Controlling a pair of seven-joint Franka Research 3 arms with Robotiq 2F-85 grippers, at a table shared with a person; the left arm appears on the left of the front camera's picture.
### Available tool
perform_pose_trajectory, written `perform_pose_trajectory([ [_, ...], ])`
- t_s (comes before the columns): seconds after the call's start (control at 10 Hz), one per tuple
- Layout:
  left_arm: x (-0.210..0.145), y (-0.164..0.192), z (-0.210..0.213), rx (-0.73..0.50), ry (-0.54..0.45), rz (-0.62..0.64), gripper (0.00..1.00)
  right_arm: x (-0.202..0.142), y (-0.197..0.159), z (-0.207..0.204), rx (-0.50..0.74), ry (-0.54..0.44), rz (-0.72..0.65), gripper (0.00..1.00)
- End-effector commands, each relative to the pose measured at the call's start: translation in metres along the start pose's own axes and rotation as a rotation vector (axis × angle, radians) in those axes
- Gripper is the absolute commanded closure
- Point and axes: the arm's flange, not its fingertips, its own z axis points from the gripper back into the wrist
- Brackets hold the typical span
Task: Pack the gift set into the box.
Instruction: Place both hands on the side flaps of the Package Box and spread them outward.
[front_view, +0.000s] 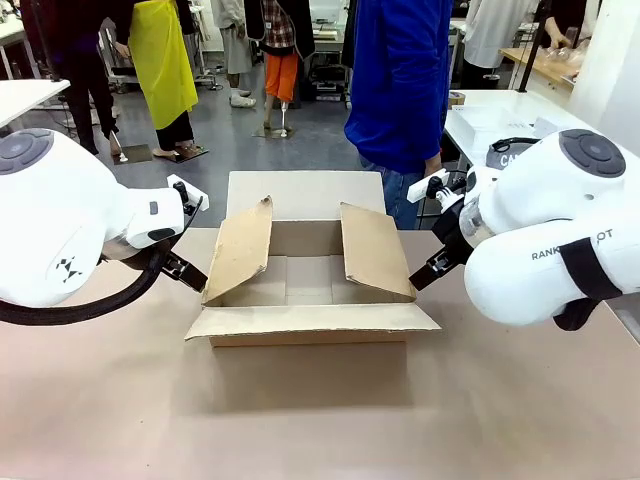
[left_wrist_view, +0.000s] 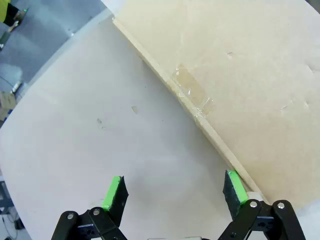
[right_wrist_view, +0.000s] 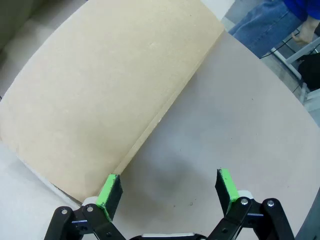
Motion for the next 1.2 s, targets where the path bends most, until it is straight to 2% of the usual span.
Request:
perform_pose_trajectory([
  [0.0,0.0,0.0,0.0,0.0,-0.001,0.0,0.0,0.0,0.0,0.0,0.0,0.0,0.0,0.0],
  [0.6,0.0,0.0,0.0,0.0,0.0,0.0,0.0,0.0,0.0,0.0,0.0,0.0,0.0,0.0],
  [0.8,-0.006,0.013,0.036,0.003,0.002,0.003,0.0,0.007,-0.012,0.027,0.006,0.006,-0.008,0.0],
  [1.1,-0.025,0.04,0.116,-0.012,-0.097,0.074,0.0,0.009,-0.033,0.084,0.077,0.013,-0.055,0.0],
])
